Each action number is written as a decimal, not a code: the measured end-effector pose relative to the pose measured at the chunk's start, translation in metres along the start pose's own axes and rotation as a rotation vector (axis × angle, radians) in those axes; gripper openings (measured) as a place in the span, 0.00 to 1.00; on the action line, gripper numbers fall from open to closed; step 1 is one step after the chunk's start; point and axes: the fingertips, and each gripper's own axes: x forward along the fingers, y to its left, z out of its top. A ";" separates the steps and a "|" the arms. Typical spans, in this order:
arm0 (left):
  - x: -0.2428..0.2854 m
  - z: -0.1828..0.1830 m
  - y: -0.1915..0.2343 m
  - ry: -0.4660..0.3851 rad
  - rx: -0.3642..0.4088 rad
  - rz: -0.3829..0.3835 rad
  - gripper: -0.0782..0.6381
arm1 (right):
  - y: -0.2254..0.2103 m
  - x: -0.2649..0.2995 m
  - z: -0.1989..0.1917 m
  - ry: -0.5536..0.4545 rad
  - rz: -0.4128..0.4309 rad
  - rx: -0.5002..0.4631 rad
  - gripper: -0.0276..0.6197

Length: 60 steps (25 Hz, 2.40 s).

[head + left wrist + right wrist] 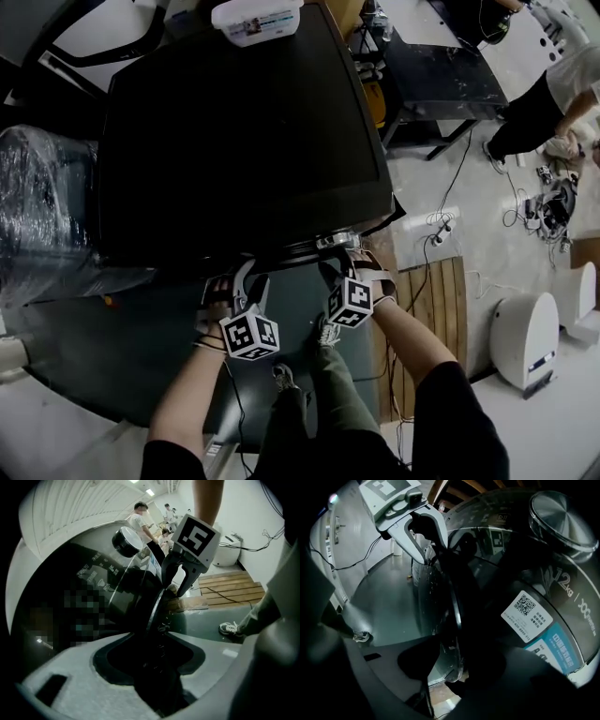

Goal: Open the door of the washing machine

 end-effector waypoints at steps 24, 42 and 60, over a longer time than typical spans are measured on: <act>-0.046 -0.014 -0.066 -0.024 0.079 -0.140 0.36 | 0.111 -0.042 -0.009 0.052 0.018 0.114 0.23; -0.161 -0.120 -0.136 -0.071 -0.480 -0.008 0.39 | 0.276 -0.129 0.076 -0.016 -0.015 0.342 0.24; -0.218 -0.262 -0.178 0.007 -1.059 -0.019 0.39 | 0.339 -0.178 0.143 -0.041 -0.054 0.340 0.23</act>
